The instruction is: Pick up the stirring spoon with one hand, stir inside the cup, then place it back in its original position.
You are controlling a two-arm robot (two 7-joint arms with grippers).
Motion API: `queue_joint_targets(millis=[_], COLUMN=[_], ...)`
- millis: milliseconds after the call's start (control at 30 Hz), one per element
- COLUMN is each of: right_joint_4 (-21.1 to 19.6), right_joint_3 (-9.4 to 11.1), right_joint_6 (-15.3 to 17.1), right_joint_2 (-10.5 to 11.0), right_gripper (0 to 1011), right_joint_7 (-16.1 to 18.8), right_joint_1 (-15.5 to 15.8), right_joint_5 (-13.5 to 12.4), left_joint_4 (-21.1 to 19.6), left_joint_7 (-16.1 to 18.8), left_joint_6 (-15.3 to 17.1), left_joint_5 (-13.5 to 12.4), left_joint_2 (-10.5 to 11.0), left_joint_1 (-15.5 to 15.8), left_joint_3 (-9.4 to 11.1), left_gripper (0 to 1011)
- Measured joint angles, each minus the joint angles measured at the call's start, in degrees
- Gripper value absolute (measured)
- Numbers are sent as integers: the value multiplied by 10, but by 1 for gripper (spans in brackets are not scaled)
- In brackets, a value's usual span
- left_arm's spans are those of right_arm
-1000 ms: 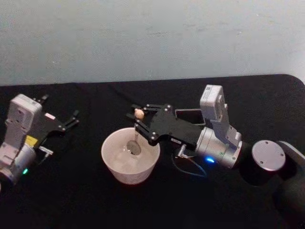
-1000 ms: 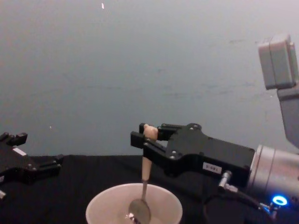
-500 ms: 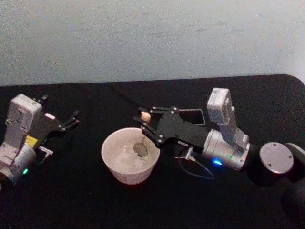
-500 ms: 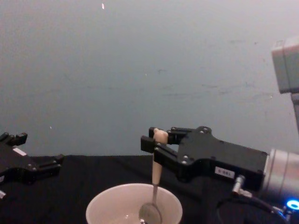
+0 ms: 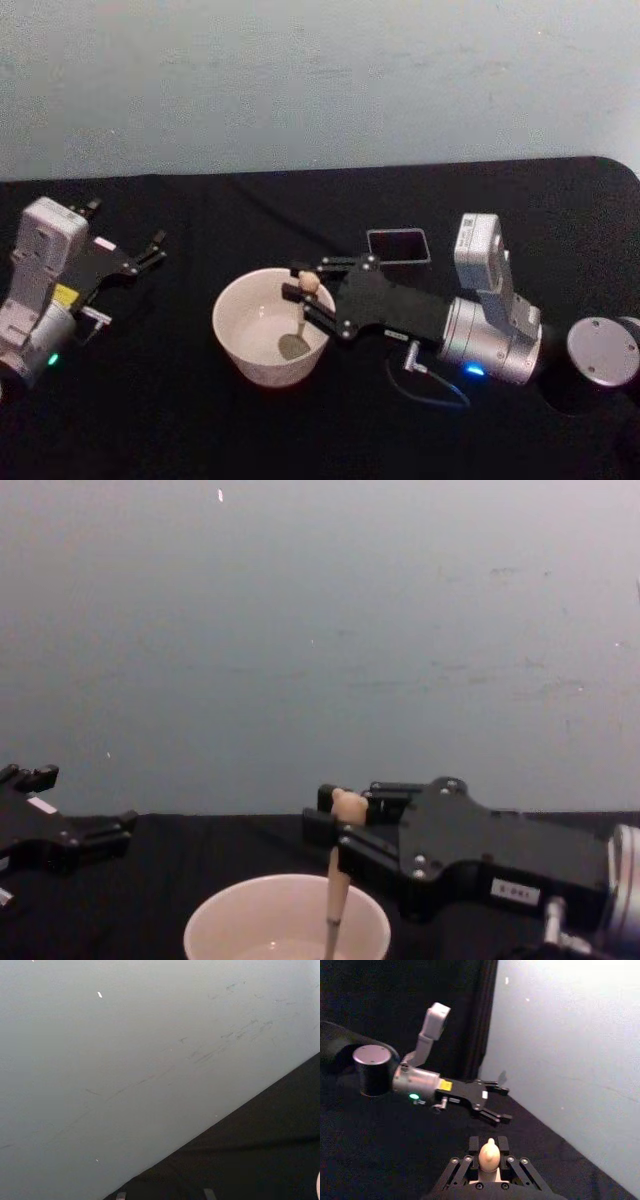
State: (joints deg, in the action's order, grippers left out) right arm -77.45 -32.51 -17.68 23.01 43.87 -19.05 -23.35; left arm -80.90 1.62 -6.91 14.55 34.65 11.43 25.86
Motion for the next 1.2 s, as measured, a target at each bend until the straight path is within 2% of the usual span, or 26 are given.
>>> queue_joint_targets(millis=[167,333,500,700,900,1200], right_joint_4=[-6,-1,19,58,80,79], right_joint_3=[-7,-12,-16,-16,-6,7], right_joint_6=[3,4,2,-6,-11,-12], right_joint_2=[-1,-12,-33,-61,-68,-65], right_gripper=[214,214,214,214,214,214], right_joint_7=[4,1,-13,-36,-49,-53], right_joint_1=[2,-3,-17,-40,-50,-49], right_joint_5=[-7,-8,-6,12,22,24], left_joint_4=[0,0,0,0,0,0], left_joint_7=[0,0,0,0,0,0], left_joint_6=[0,0,0,0,0,0], left_joint_5=[0,0,0,0,0,0], left_joint_2=[0,0,0,0,0,0], left_joint_1=[0,0,0,0,0,0], left_joint_3=[0,0,0,0,0,0], left_gripper=[1001,1001,1001,1001,1001,1001])
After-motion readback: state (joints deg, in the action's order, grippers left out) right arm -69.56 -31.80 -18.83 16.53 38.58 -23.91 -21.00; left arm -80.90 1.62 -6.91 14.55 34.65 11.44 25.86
